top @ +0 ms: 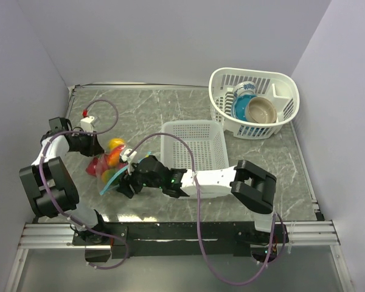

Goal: Open the zip-top bag and remove the fake food

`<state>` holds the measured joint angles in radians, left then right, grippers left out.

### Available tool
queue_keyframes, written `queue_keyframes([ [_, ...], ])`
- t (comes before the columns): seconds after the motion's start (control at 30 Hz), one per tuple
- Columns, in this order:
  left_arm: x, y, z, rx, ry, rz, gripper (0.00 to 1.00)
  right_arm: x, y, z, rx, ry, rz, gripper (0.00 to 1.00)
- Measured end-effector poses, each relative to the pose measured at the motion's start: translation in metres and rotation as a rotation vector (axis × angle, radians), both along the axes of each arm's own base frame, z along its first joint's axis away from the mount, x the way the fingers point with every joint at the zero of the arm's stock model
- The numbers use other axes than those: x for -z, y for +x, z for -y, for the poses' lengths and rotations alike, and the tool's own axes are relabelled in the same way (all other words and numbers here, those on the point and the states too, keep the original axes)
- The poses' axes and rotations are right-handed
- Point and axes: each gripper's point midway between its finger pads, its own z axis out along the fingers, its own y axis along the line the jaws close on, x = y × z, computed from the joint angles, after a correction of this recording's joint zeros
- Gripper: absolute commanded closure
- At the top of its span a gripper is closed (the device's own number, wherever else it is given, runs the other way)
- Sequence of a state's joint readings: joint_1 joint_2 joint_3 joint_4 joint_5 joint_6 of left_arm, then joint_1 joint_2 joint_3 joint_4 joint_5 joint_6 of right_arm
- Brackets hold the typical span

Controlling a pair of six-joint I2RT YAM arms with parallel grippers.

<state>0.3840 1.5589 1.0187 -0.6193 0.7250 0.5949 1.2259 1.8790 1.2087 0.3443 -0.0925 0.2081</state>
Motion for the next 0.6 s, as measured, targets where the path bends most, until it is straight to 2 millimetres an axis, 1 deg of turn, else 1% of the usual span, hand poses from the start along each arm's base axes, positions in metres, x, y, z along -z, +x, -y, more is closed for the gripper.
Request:
queue_keyframes([
  [0.07, 0.0, -0.002, 0.003, 0.011, 0.012, 0.008, 0.99, -0.002, 0.001, -0.001, 0.001, 0.006, -0.001, 0.14],
  [0.23, 0.0, -0.005, 0.007, 0.029, 0.025, 0.014, 0.99, 0.0, 0.001, -0.002, 0.004, 0.006, -0.007, 0.13],
  [0.33, 0.0, -0.006, 0.008, 0.031, 0.026, 0.014, 0.99, 0.005, 0.006, -0.01, 0.015, -0.006, -0.01, 0.13],
  [0.47, 0.0, -0.007, 0.011, 0.042, 0.029, 0.013, 0.99, 0.016, 0.014, -0.014, 0.048, -0.038, -0.008, 0.12],
  [0.6, 0.0, -0.011, 0.012, 0.055, 0.03, 0.006, 0.99, 0.031, 0.027, -0.012, 0.118, -0.082, 0.006, 0.11],
])
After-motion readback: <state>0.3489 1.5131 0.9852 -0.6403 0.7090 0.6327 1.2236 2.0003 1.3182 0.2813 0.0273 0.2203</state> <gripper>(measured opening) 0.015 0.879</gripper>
